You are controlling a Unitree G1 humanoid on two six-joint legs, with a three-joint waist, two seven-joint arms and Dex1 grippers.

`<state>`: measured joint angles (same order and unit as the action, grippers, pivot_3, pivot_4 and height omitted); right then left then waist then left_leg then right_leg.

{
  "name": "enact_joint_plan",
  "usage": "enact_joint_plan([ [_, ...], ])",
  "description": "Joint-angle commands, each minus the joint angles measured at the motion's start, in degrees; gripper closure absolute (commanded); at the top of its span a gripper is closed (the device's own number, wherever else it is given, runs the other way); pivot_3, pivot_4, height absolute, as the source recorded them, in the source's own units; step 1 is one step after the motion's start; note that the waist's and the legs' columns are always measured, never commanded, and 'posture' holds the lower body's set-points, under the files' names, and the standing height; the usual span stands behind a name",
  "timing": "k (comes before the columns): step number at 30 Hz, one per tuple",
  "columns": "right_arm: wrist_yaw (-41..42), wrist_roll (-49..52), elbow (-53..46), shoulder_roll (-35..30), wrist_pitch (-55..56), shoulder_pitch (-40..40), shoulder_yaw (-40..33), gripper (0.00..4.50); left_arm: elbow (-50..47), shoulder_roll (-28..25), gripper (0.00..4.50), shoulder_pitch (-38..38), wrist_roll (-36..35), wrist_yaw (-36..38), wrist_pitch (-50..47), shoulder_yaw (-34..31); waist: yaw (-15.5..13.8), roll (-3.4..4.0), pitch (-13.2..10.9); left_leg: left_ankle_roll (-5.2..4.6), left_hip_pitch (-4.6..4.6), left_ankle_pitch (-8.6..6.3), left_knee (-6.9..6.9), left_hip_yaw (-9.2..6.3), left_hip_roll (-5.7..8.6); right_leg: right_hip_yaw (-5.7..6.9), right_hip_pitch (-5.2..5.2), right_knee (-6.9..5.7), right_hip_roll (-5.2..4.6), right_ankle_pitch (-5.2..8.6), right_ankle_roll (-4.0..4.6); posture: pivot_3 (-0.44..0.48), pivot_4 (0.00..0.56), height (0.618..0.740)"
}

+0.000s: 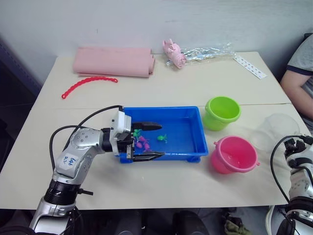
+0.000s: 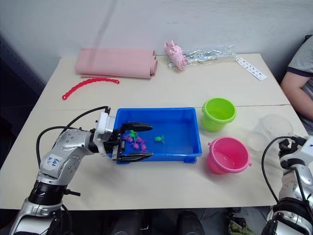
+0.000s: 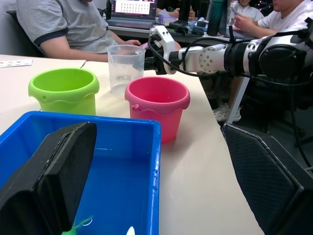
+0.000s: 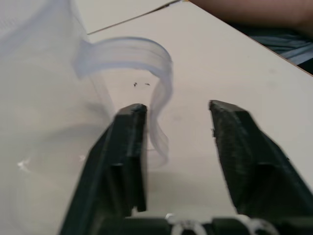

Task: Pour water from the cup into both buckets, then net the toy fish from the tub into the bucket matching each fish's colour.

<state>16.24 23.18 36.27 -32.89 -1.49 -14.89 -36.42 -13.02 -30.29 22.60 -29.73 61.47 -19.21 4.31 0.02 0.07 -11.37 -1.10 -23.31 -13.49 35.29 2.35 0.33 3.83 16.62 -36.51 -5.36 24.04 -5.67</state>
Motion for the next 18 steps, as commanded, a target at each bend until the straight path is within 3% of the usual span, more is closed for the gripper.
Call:
enact_joint_plan([
  [1,0.0,0.6,-7.9,-0.9,-1.6,3.4,-0.5,0.38,-1.9,-0.5,0.00,-0.1,-0.3,0.0,0.9,-0.9,0.0,0.00,0.0,0.00,0.01,0.00,0.00,0.00,0.00,0.00,0.00,0.00,0.00,0.00,0.00,0.000,0.150,0.740],
  [2,0.0,1.0,-10.1,-1.0,-2.9,5.0,-0.8,0.11,-2.0,-0.5,0.00,-0.3,-0.3,0.0,1.0,-0.9,0.0,0.00,0.0,0.00,0.01,0.00,0.00,0.00,0.00,-0.01,0.00,0.00,0.00,0.00,0.00,0.000,0.150,0.740],
  [13,1.5,4.3,-30.5,-1.0,-14.4,24.0,-6.0,0.11,-0.2,0.6,0.00,-1.3,-1.0,0.3,1.5,-1.1,-0.3,0.00,0.0,0.01,0.02,-0.01,-0.03,-0.01,0.01,-0.03,-0.01,0.12,-0.03,0.00,0.00,0.000,0.150,0.740],
  [18,7.4,9.7,-47.7,-1.1,-16.8,35.5,-12.1,0.11,1.1,0.6,0.00,-1.6,-1.3,-0.4,2.9,-3.8,-0.3,0.12,0.0,0.04,0.06,-0.01,-0.09,-0.01,0.01,-0.05,-0.01,0.10,-0.02,0.00,0.00,0.000,0.150,0.740],
])
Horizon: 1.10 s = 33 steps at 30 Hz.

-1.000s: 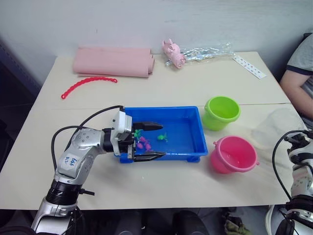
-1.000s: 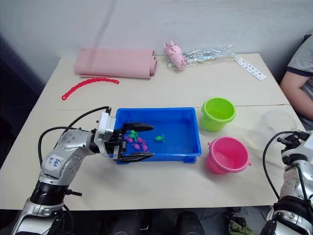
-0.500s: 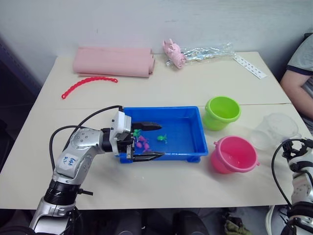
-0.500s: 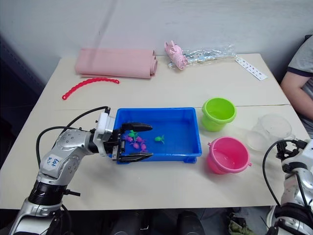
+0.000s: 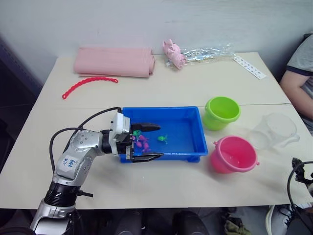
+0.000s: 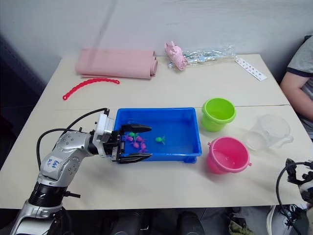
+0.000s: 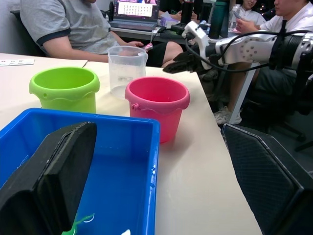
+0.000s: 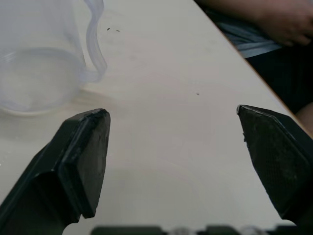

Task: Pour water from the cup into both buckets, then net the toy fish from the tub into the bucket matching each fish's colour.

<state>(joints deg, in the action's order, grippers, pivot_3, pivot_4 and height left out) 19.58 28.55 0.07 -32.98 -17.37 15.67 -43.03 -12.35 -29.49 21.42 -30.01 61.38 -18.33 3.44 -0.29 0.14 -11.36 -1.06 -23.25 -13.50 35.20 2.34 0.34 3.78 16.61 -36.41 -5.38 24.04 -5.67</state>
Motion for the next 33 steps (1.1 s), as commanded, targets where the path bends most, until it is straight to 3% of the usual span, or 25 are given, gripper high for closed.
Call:
enact_joint_plan([
  [1,5.3,5.5,-14.4,-1.4,-1.0,6.4,-6.6,0.11,0.8,-0.3,0.00,-0.5,-0.9,-0.3,2.2,-3.4,-0.1,0.05,0.0,0.01,0.01,0.00,-0.05,0.00,0.00,0.00,0.00,0.01,0.00,0.00,0.00,0.000,0.150,0.740],
  [5,12.1,13.8,-26.0,-4.5,-1.4,8.1,-11.1,0.11,5.1,-2.2,0.00,-0.2,-0.3,0.1,4.1,-7.4,0.6,-0.04,0.0,0.02,0.05,-0.02,-0.05,0.05,-0.01,-0.04,-0.01,0.04,0.02,0.00,-0.01,0.000,0.150,0.740],
  [10,13.0,16.1,-31.0,-7.3,1.0,0.4,-8.5,0.11,6.1,-3.1,0.00,-2.6,-3.1,-2.1,2.3,-12.2,0.3,-0.22,0.0,0.02,0.09,-0.04,-0.05,0.02,-0.05,-0.06,-0.01,0.00,0.02,0.00,0.00,0.000,0.150,0.740],
  [13,14.5,16.9,-34.2,-9.4,1.4,-5.8,-3.0,0.11,4.9,-3.5,0.00,-5.3,-2.6,-5.4,2.2,-15.7,0.3,-0.22,0.0,-0.01,0.03,-0.06,-0.03,0.02,-0.01,-0.04,-0.01,0.06,-0.04,0.00,-0.01,0.000,0.150,0.740],
  [16,22.6,12.5,-36.1,-11.8,5.8,-12.0,9.9,0.11,8.2,-5.8,0.00,-9.2,0.9,-9.9,7.7,-23.7,0.4,-0.30,-0.1,0.01,0.02,-0.06,-0.02,-0.05,-0.02,0.03,-0.01,0.07,-0.01,0.00,-0.01,0.000,0.150,0.740],
  [21,29.5,11.6,-32.0,-11.0,7.9,-18.8,20.7,0.11,8.3,-7.2,0.00,-19.9,2.3,-13.1,11.7,-33.0,0.6,-0.42,-0.1,-0.03,0.02,-0.11,-0.02,-0.03,-0.05,0.08,-0.02,0.06,-0.05,-0.01,-0.02,0.000,0.150,0.740],
  [28,42.8,8.6,-25.3,-9.5,15.2,-17.3,28.0,0.11,3.0,-2.5,0.00,-39.2,1.4,-17.3,13.5,-45.2,-0.2,-0.97,-0.2,-0.17,-0.05,-0.22,0.04,-0.12,-0.02,0.17,-0.14,0.43,-0.20,-0.05,-0.08,0.000,0.150,0.740],
  [33,47.7,6.4,-24.1,-7.1,20.6,-10.8,30.1,0.11,2.2,1.9,0.00,-47.1,6.3,-27.7,10.0,-47.8,-0.3,-1.12,-0.1,-0.17,0.00,-0.38,0.10,-0.13,-0.04,0.20,-0.23,0.47,-0.19,-0.07,-0.04,0.000,0.150,0.740],
])
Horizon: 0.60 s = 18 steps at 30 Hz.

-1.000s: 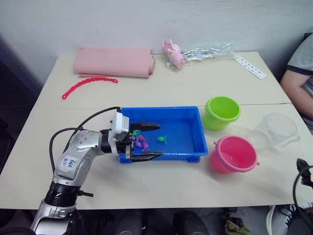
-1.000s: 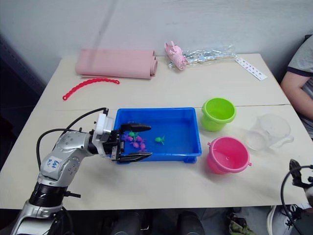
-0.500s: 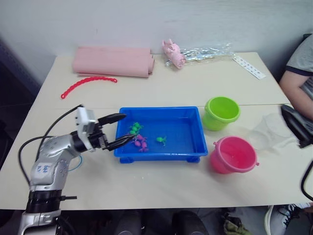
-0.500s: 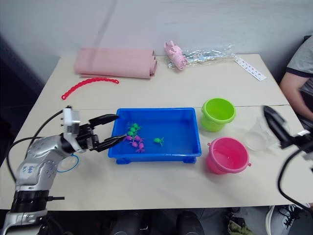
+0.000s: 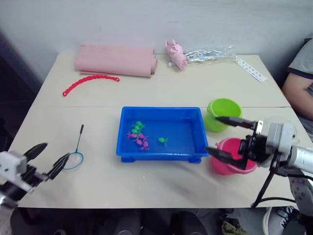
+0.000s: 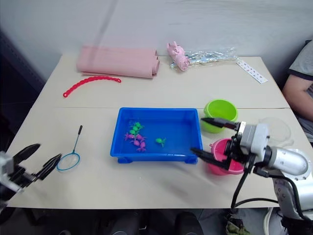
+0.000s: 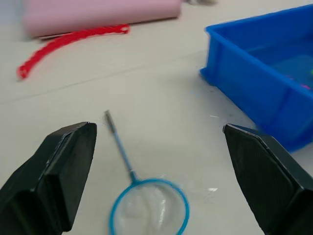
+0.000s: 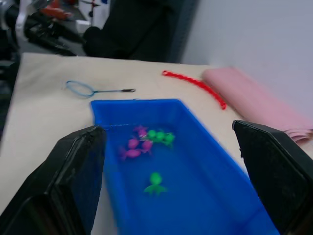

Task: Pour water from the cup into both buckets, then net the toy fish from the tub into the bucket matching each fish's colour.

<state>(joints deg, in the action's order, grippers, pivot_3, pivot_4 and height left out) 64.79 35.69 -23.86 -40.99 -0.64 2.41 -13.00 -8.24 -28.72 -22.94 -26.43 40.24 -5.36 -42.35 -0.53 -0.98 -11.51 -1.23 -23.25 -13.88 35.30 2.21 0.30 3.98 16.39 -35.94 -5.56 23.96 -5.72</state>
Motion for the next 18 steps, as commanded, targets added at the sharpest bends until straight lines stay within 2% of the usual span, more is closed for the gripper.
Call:
enact_joint_plan([
  [1,3.0,-1.2,0.0,1.4,5.0,4.2,-0.1,0.11,-2.5,2.2,0.00,-4.0,2.8,-8.4,-4.3,-2.1,-0.1,0.00,0.0,0.00,0.01,0.00,-0.01,-0.01,0.00,0.00,0.00,-0.01,0.00,0.00,0.00,0.000,0.150,0.740],
  [4,3.5,-1.5,-0.8,1.7,6.4,7.6,-0.5,0.11,-3.5,3.8,0.00,-6.0,1.4,-11.6,-8.0,-2.3,-0.4,-0.04,0.0,-0.02,0.00,-0.06,0.00,0.00,0.00,-0.02,-0.01,0.01,-0.01,0.00,0.00,0.000,0.150,0.740],
  [7,3.4,-0.6,-2.2,1.5,6.3,8.9,-0.5,0.11,-5.6,5.7,0.00,-3.2,-1.2,-17.9,-12.8,-2.9,-0.7,-0.05,0.0,-0.01,0.01,-0.07,0.01,0.00,-0.01,-0.03,0.00,-0.01,-0.01,0.00,0.00,0.000,0.150,0.740],
  [9,2.8,-0.2,-2.4,1.4,6.0,8.6,-0.7,0.11,-7.9,5.5,0.00,0.1,-3.6,-20.9,-16.7,-2.2,-1.0,-0.07,0.0,-0.17,0.02,-0.16,0.01,-0.04,-0.01,-0.03,0.01,-0.04,0.00,-0.01,0.01,0.000,0.150,0.740],
  [12,1.8,0.6,-3.2,1.0,4.4,7.1,-0.5,0.11,-12.5,2.8,0.00,10.4,-6.3,-27.7,-27.9,2.6,-1.4,-0.11,0.0,-0.14,0.01,-0.14,0.04,-0.14,-0.02,0.04,-0.01,-0.07,0.01,-0.04,0.07,0.000,0.150,0.740],
  [14,1.6,0.9,-3.4,0.7,3.9,6.7,-0.5,0.11,-13.8,1.2,0.00,12.9,-6.5,-29.7,-33.6,4.2,-1.1,-0.18,0.1,0.16,0.00,0.06,0.08,-0.14,-0.01,0.04,-0.03,-0.07,0.02,-0.07,0.07,0.000,0.150,0.740],
  [18,-1.1,1.3,-5.8,0.6,1.6,5.3,-0.3,0.11,-6.9,-3.7,0.00,23.6,0.0,-33.0,-38.9,13.0,-0.7,-0.08,0.2,0.19,0.03,0.05,0.04,-0.02,0.00,0.00,-0.02,-0.05,0.11,-0.08,0.03,0.000,0.150,0.740],
])
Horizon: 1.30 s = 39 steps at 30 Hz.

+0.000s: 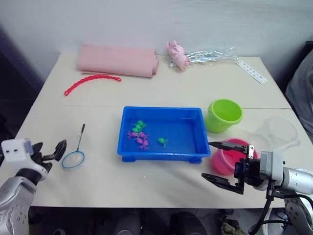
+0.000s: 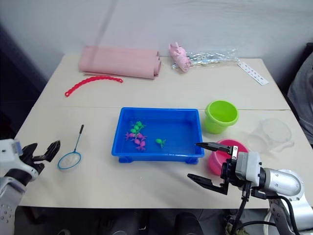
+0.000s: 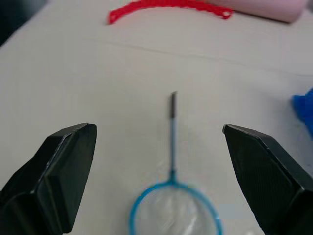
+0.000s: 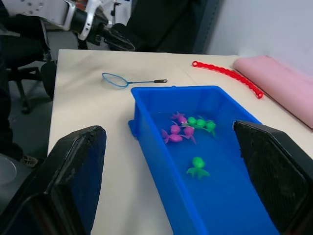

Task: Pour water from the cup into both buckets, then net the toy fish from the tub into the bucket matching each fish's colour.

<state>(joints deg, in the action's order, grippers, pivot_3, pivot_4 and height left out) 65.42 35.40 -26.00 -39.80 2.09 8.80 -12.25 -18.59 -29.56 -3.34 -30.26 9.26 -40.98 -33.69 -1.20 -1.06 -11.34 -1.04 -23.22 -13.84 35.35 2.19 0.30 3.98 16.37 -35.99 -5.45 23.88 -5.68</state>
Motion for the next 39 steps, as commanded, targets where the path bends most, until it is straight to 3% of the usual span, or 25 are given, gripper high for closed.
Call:
enact_joint_plan([
  [1,-2.0,1.5,-4.1,-0.7,-1.5,-1.1,-1.1,0.11,5.7,-4.2,0.00,5.8,5.5,-2.1,-3.8,6.2,0.1,0.00,0.0,0.06,-0.02,0.04,-0.03,-0.02,-0.03,0.03,0.04,0.00,0.05,0.00,0.00,0.000,0.150,0.740],
  [7,-2.7,2.1,-6.4,-1.9,-3.4,-0.2,-2.7,0.11,16.5,-5.8,0.00,12.8,9.7,-1.2,-7.4,13.6,0.3,0.00,0.0,0.10,-0.03,0.07,-0.16,0.01,-0.09,0.01,0.11,0.00,0.09,0.00,0.00,0.000,0.150,0.740],
  [15,-6.1,-0.3,-7.1,-0.8,-2.3,-0.6,-3.4,0.11,25.8,-4.3,0.00,14.4,12.8,1.2,-7.2,18.2,-0.1,0.12,0.1,0.15,0.03,0.10,-0.12,-0.01,-0.08,-0.01,0.11,-0.06,0.04,0.00,0.00,0.000,0.150,0.740],
  [18,-7.9,-1.0,-7.9,-0.3,-2.4,0.1,-3.6,0.00,31.1,-5.9,0.78,14.2,14.0,4.1,-7.9,20.0,-0.2,0.45,0.3,0.15,0.06,0.11,-0.12,0.00,-0.05,-0.01,0.09,-0.09,0.03,0.00,0.00,0.000,0.150,0.740],
  [23,-9.9,-2.8,-7.2,0.1,-1.7,-1.5,-3.3,0.00,37.3,-6.0,2.72,15.5,14.8,7.8,-5.6,21.9,0.1,1.48,1.0,0.14,0.22,0.11,-0.14,0.12,-0.04,-0.11,0.05,-0.16,0.03,0.00,0.00,0.000,0.150,0.740],
  [27,-8.7,-3.1,-5.8,-0.7,-1.2,-1.3,-3.8,0.00,37.4,-5.1,4.44,16.3,14.4,8.2,-4.9,20.4,0.0,1.69,1.1,0.14,0.42,0.11,-0.17,0.17,-0.05,-0.21,-0.03,-0.26,0.03,0.01,0.00,0.000,0.150,0.740],
  [31,-8.4,-2.5,-5.0,-1.5,-1.9,-1.9,-4.2,0.00,31.7,-5.4,4.48,16.3,7.2,14.4,-1.9,12.5,0.1,1.52,1.0,0.12,0.41,0.10,-0.17,0.20,-0.05,-0.27,-0.03,-0.26,0.02,0.01,0.00,0.000,0.150,0.740],
  [34,-9.5,-2.8,-4.3,-1.0,-1.7,-2.1,-4.6,0.00,27.8,-8.9,4.48,16.1,1.7,24.4,2.8,7.1,0.1,0.91,0.8,0.14,0.26,0.10,-0.16,0.19,-0.07,-0.24,0.10,-0.27,0.04,0.01,0.01,0.000,0.150,0.740],
  [36,-10.1,-2.7,-3.7,-0.7,-2.0,-2.4,-4.7,0.00,27.0,-12.5,4.48,17.6,0.7,32.8,7.9,7.6,0.0,0.35,0.7,0.18,0.08,0.14,-0.14,0.09,-0.10,-0.15,0.23,-0.28,0.06,0.02,0.02,0.000,0.150,0.740],
  [39,-11.0,-0.5,-3.3,-1.2,-4.7,-3.8,-4.9,0.00,26.9,-17.4,4.48,20.4,0.9,47.7,16.0,12.6,-0.2,0.21,0.7,0.17,0.02,0.13,-0.13,0.03,-0.08,-0.07,0.15,-0.09,0.03,0.01,0.03,0.000,0.150,0.740],
])
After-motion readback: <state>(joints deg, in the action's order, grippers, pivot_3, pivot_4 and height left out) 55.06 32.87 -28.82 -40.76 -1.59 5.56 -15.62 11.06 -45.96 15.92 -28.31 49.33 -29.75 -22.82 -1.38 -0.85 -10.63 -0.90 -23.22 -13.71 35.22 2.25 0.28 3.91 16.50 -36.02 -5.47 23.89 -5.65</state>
